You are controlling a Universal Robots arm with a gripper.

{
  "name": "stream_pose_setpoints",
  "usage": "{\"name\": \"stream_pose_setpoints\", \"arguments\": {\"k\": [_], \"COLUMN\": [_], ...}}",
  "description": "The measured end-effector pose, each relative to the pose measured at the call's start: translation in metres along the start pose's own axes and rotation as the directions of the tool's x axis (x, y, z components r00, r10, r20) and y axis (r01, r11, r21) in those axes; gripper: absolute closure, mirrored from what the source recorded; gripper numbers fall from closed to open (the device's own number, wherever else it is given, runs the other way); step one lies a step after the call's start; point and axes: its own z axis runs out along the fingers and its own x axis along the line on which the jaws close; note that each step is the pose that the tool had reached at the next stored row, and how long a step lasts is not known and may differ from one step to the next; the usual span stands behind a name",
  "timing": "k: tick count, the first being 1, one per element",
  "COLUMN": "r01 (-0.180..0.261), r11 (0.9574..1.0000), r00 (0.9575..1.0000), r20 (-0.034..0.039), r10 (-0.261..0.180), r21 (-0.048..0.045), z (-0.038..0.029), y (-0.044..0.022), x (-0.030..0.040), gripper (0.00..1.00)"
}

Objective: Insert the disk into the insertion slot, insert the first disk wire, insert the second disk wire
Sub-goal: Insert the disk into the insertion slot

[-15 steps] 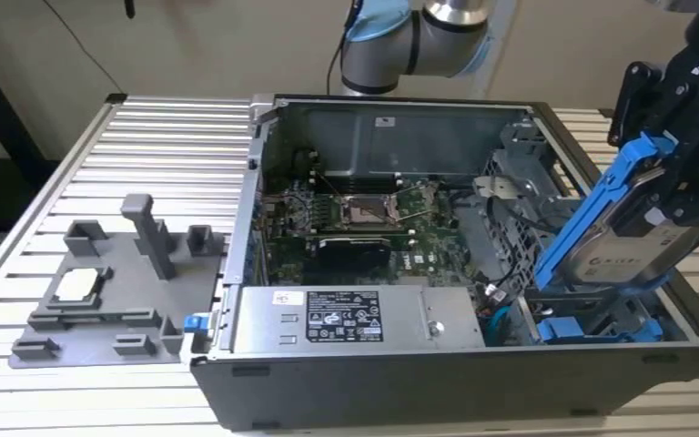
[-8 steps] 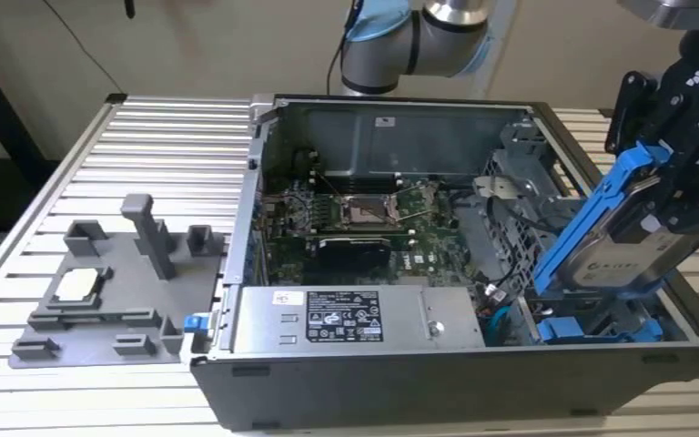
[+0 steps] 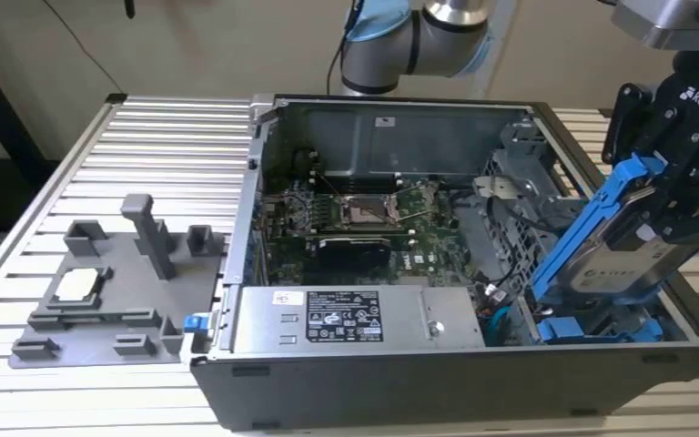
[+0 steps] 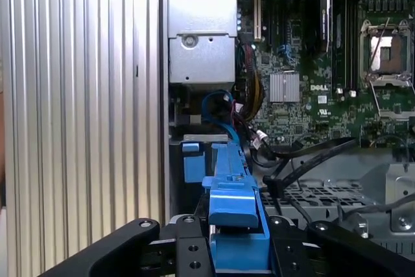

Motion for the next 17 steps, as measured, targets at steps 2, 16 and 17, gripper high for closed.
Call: {"name": "stream_pose_setpoints", "arguments": {"k": [2,16,17], "r01": [0.000,0.000,0.000], "r11": [1.0000,1.0000,1.0000], "r00": [1.0000,1.0000,1.0000], "r20": [0.0000,-0.0001,-0.0001], "r10": [0.000,0.000,0.000], "r21": [0.0000,0.0001,0.0001], "z": [0.0024,0.0186,0.0196], "y": [-0.0005,-0.0020,-0.0022], "x": [0.0001,0.0018,0.0018], "gripper": [0.67,0.67,0.67]}}
